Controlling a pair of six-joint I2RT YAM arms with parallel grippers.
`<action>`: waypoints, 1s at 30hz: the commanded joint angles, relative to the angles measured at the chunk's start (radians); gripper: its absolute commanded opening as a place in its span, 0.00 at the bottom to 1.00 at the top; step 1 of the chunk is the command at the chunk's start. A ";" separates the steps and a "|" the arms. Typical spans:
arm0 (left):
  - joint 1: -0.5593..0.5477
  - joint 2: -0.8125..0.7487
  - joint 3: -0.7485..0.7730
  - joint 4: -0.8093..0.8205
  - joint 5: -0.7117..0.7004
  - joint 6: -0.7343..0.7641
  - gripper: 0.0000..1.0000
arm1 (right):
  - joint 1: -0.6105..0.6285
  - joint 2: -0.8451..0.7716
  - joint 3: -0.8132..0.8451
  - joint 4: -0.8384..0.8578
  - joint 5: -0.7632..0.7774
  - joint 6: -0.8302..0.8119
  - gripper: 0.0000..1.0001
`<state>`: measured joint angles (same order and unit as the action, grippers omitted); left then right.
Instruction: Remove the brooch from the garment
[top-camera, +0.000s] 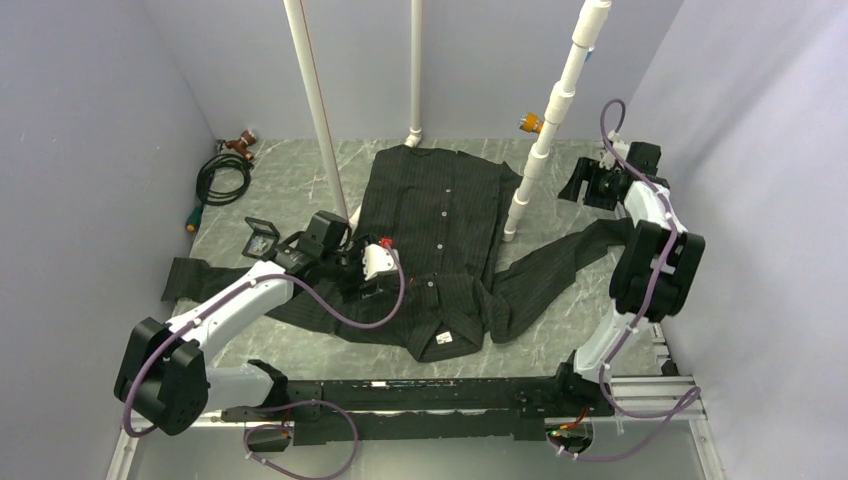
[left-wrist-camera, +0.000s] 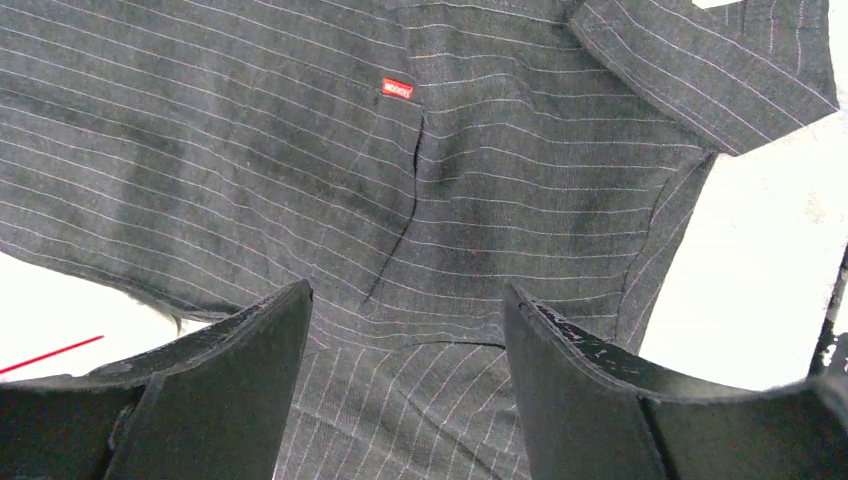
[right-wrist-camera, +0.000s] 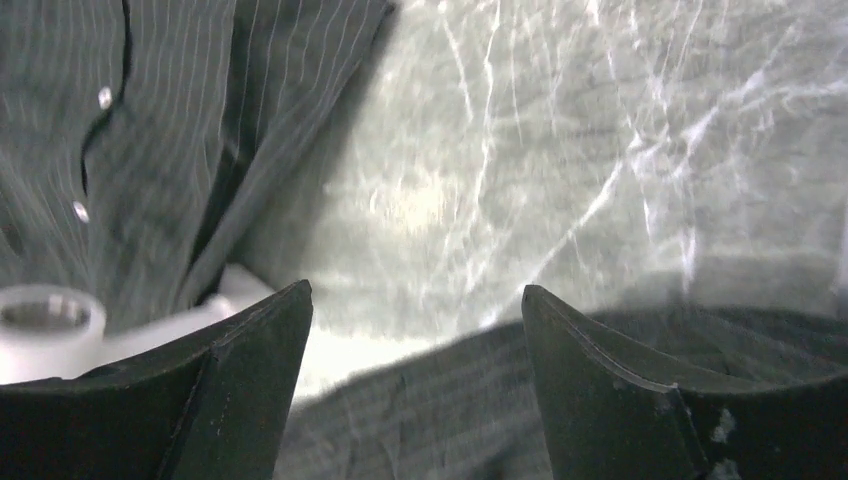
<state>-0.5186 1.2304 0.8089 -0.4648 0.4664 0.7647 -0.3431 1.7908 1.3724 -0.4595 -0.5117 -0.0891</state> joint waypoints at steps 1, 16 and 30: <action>-0.005 0.012 0.036 0.034 -0.020 -0.037 0.75 | 0.015 0.130 0.133 0.146 -0.032 0.331 0.78; -0.006 0.053 0.064 0.044 -0.013 -0.089 0.76 | 0.133 0.469 0.322 0.247 -0.062 0.605 0.67; -0.006 0.106 0.102 0.036 -0.020 -0.107 0.76 | 0.164 0.705 0.532 0.230 -0.107 0.682 0.13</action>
<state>-0.5209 1.3216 0.8707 -0.4313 0.4389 0.6746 -0.1814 2.4226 1.8133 -0.1970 -0.6407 0.5804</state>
